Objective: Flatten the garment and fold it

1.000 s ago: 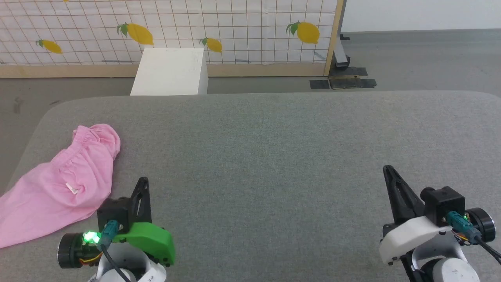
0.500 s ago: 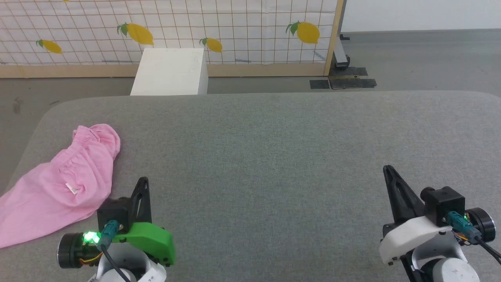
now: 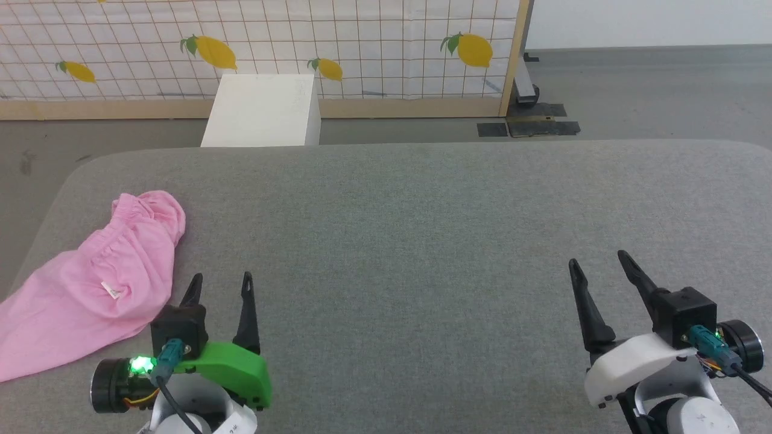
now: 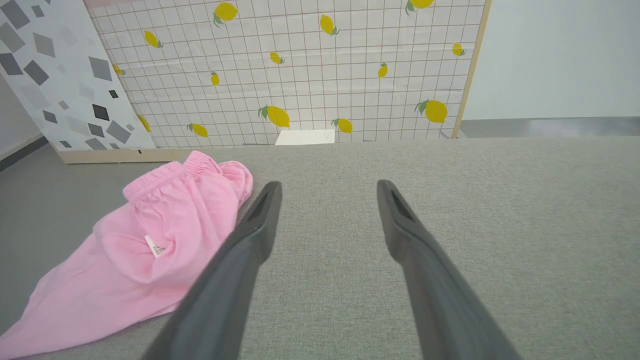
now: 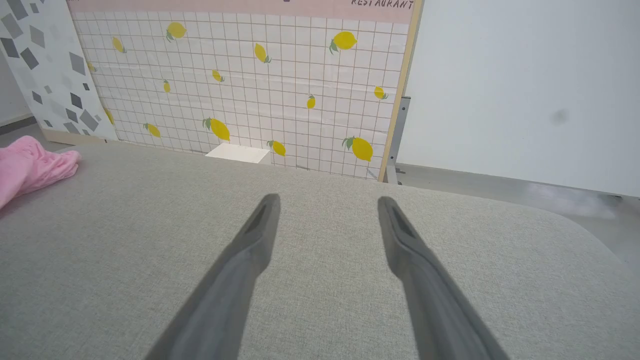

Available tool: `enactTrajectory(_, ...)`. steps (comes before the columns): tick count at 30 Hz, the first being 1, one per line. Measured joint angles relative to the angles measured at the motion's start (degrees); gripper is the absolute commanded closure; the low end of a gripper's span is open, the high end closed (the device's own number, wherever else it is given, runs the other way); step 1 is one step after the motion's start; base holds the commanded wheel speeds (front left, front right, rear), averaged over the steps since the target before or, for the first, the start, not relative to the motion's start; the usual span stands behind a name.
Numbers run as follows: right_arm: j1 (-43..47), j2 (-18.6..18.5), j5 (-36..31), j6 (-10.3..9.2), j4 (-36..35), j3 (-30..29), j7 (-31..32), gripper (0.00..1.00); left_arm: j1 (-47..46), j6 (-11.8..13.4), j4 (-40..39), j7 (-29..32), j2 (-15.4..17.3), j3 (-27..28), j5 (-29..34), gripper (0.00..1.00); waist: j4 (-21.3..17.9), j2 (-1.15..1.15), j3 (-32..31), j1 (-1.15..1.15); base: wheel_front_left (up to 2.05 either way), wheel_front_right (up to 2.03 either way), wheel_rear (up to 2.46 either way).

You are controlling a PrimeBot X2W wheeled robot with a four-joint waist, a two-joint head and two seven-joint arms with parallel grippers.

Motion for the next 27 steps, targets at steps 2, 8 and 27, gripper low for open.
enactTrajectory(2,0.00,0.00,0.00,0.00,0.20,-0.09,-0.09,0.00,-0.02,0.00,0.46,-0.12,0.00,-0.37,-0.13,0.00,-0.01,0.00,0.01,0.00,0.00,0.00,0.00)
enactTrajectory(8,-0.01,0.00,0.00,0.00,0.70,-0.25,-0.79,0.00,-0.15,0.11,1.44,-0.88,0.00,-0.99,-0.53,0.00,-0.02,0.00,0.02,0.00,0.00,0.00,0.00)
enactTrajectory(27,-0.20,0.00,1.10,0.00,2.36,-0.96,-3.10,0.00,-0.88,1.19,3.12,-3.12,0.00,-2.47,-2.36,0.00,-0.04,0.00,0.04,0.00,0.00,0.00,0.00)
